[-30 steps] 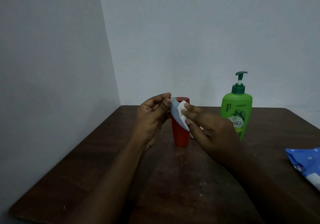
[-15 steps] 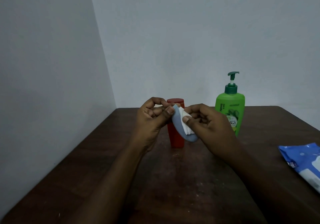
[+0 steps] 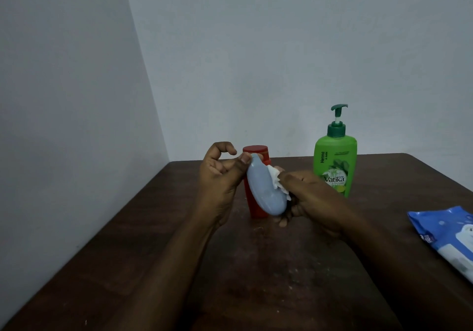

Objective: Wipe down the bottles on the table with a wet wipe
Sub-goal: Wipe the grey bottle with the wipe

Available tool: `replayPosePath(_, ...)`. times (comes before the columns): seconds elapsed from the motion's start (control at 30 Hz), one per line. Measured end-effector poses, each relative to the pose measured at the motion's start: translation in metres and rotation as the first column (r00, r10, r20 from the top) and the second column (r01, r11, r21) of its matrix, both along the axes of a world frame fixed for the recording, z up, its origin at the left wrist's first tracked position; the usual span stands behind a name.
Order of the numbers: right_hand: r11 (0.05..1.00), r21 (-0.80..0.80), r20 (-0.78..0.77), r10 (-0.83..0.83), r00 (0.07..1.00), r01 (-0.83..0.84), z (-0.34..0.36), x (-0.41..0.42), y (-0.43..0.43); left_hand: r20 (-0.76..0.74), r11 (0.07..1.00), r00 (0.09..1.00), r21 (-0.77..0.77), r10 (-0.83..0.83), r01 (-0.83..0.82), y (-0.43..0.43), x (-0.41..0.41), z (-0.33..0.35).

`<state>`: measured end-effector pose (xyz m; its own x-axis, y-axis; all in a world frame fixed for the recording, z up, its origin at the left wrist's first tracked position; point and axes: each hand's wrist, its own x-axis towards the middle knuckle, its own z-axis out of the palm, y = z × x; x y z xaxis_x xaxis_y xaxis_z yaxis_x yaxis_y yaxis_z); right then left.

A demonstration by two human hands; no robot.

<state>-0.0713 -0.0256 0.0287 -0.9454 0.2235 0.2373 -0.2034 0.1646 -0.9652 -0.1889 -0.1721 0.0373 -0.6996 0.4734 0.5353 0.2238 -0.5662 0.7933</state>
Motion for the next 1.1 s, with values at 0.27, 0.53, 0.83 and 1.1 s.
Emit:
replayPosePath(0.27,0.992,0.096,-0.226,-0.056,0.973,0.079,-0.006,-0.01,0.003,-0.032,1.0,0.999,-0.03,-0.01,0.009,0.002,-0.004,-0.005)
replayPosePath(0.53,0.834,0.26,-0.499,-0.316,0.807,0.487,-0.015,-0.015,-0.001,-0.042,0.997,0.998,-0.064,0.037,-0.04,0.002,-0.003,-0.004)
replayPosePath(0.83,0.589,0.574,-0.577,-0.201,0.791,0.569,-0.015,-0.013,-0.004,-0.014,0.997,0.997,-0.027,0.077,-0.077,0.0,-0.001,-0.002)
replayPosePath(1.1,0.64,0.517,-0.55,-0.26,0.793,0.569,-0.009,-0.008,0.001,0.11,0.986,0.985,0.091,0.132,-0.142,-0.011,-0.01,0.012)
